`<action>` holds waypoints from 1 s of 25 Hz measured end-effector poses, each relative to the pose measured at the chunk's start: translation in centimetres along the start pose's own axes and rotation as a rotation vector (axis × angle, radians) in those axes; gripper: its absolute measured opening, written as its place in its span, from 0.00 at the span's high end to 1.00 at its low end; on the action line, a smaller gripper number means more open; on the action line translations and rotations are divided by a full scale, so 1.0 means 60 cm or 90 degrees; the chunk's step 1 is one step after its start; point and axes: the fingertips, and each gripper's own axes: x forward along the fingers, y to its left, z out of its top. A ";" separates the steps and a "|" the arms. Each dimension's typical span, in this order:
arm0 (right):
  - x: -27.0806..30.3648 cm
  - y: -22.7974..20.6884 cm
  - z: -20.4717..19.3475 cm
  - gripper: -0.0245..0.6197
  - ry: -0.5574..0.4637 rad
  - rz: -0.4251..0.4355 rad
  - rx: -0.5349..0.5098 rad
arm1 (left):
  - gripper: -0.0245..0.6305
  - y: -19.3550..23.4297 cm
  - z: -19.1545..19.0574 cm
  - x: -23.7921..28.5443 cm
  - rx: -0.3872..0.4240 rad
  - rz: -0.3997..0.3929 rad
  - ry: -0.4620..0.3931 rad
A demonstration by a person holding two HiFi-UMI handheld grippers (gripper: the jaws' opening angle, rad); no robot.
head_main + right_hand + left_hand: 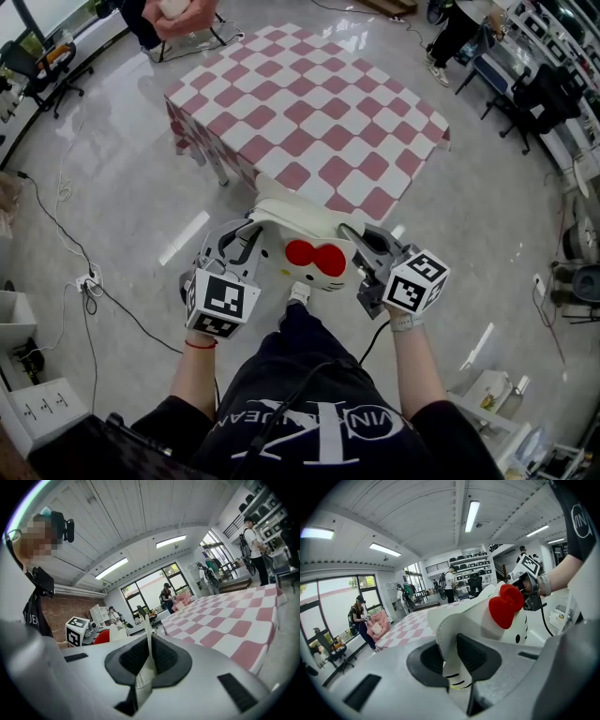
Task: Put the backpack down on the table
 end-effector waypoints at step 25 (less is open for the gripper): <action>0.165 -0.129 0.125 0.95 0.013 0.074 -0.001 | 0.85 0.195 0.070 0.159 -0.008 0.066 0.019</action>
